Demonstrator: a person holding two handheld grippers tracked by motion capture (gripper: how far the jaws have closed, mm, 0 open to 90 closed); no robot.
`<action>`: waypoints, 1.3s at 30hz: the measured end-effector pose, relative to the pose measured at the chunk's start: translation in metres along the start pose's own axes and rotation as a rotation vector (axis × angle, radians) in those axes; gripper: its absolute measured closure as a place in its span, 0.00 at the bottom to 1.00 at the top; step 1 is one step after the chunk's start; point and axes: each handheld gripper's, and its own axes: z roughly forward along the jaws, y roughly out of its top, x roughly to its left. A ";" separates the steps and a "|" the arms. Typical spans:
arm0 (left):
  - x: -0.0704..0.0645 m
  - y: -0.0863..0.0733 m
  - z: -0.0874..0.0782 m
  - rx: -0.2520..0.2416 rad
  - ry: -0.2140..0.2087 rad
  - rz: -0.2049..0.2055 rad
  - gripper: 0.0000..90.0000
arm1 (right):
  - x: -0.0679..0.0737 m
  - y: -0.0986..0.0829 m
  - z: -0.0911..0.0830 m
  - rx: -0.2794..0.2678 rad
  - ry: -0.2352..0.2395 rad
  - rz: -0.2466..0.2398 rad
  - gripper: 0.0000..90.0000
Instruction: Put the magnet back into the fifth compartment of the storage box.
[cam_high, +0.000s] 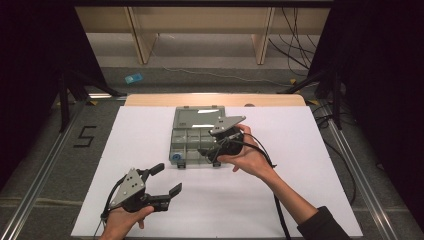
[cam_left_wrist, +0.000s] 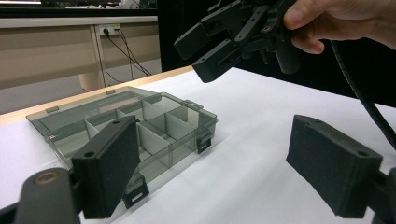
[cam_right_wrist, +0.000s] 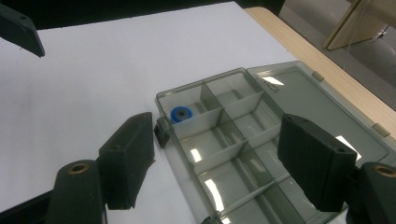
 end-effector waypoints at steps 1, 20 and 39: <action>0.000 0.000 0.000 0.000 -0.003 -0.002 0.18 | 0.000 -0.001 -0.001 -0.003 -0.005 -0.002 0.31; 0.004 0.001 -0.003 0.056 0.017 0.067 0.18 | 0.007 -0.009 -0.015 -0.061 0.012 0.020 0.30; -0.002 0.000 0.002 -0.037 0.011 -0.035 0.18 | 0.015 -0.026 -0.032 -0.142 0.011 0.078 0.29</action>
